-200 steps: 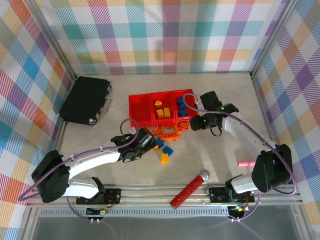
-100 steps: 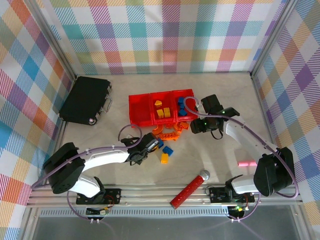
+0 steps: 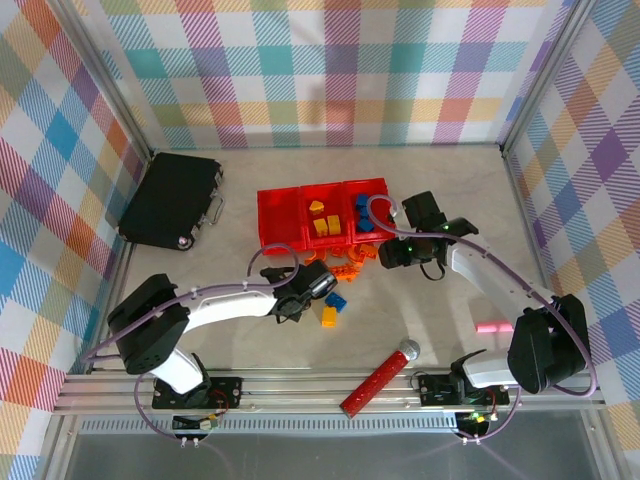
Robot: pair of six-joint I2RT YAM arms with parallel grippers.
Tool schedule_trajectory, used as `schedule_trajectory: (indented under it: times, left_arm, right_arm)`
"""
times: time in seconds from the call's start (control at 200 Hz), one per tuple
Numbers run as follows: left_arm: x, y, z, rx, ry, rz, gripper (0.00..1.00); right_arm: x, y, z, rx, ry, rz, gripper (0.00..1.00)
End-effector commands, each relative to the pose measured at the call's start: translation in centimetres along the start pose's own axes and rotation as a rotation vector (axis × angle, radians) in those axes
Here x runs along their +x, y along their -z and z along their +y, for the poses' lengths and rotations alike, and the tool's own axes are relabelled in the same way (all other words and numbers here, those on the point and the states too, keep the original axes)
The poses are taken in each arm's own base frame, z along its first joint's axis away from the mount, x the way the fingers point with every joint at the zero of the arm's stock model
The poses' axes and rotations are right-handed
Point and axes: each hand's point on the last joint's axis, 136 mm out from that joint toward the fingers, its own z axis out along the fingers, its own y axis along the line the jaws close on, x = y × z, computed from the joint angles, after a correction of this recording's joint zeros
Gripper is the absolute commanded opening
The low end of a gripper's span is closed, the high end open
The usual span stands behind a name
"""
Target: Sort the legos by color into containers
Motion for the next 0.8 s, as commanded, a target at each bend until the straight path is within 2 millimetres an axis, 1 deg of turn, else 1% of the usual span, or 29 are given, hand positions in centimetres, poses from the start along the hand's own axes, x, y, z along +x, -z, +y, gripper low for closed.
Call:
schedule_trajectory:
  times: [0.0,0.145,0.27,0.44,0.535,0.6,0.71,0.795]
  left_arm:
    - [-0.2,-0.3,0.4,-0.033,0.023,-0.040,0.76]
    - [0.5,-1.3,0.2,-0.051,0.040,-0.014,0.71]
    - [0.2,-1.5,0.5,-0.071,0.045,-0.028,0.68]
    - [-0.1,-1.9,0.2,-0.069,0.048,-0.030,0.59]
    - [-0.1,-2.3,0.0,-0.068,0.044,-0.022,0.56]
    - [0.2,-2.6,-0.1,-0.076,0.034,-0.008,0.53]
    - [1.0,-3.6,0.2,-0.095,0.038,0.027,0.49]
    - [1.2,-4.1,0.4,-0.101,0.038,0.033,0.44]
  right_arm:
    - [-0.2,0.2,0.5,-0.023,0.028,-0.024,0.57]
    - [-0.2,0.3,0.6,-0.026,0.035,-0.029,0.57]
    - [-0.2,0.3,0.6,-0.029,0.035,-0.033,0.57]
    - [-0.3,0.2,0.7,-0.034,0.037,-0.034,0.57]
    - [-0.3,0.2,0.7,-0.036,0.039,-0.034,0.56]
    - [-0.3,0.2,0.7,-0.035,0.039,-0.036,0.57]
    - [-0.3,0.0,0.7,-0.033,0.039,-0.031,0.56]
    - [-0.2,-0.1,0.6,-0.032,0.040,-0.026,0.56]
